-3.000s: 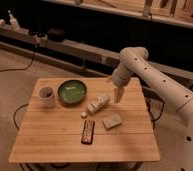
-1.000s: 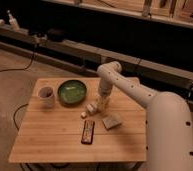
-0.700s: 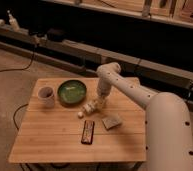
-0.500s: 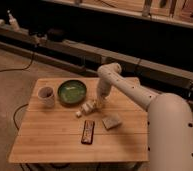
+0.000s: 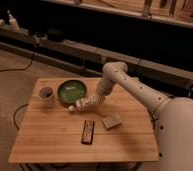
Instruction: Place the bottle in the ceramic bowl
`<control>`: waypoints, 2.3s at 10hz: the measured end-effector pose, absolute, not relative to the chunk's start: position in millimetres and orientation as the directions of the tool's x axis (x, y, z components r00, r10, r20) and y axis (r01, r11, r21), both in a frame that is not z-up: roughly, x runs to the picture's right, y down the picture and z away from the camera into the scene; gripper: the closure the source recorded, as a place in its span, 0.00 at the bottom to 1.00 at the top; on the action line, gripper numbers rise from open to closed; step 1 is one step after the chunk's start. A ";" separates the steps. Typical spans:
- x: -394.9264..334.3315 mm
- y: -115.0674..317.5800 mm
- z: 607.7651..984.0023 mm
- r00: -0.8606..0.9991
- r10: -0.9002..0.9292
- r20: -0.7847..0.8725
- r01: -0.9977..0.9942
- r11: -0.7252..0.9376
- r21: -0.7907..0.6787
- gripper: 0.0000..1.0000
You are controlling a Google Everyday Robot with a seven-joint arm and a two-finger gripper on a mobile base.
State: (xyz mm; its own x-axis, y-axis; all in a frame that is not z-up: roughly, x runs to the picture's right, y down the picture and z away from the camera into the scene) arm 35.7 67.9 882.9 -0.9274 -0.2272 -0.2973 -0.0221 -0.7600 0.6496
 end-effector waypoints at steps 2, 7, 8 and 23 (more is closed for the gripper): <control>45.6 60.9 870.7 -0.911 -0.260 -0.319 -0.018 -0.750 0.662 1.00; 67.8 26.3 861.1 -0.906 -0.299 -0.298 0.016 -0.730 0.684 0.95; 68.7 16.7 863.6 -0.911 -0.307 -0.275 0.037 -0.726 0.687 0.86; -13.1 -43.5 890.8 -0.890 -0.392 -0.232 0.123 -0.697 0.706 0.20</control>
State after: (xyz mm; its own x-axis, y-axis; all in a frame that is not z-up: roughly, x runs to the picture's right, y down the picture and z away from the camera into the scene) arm -13.1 -43.5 890.8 -0.8904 -0.3920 -0.2316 0.1233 -0.6973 0.7061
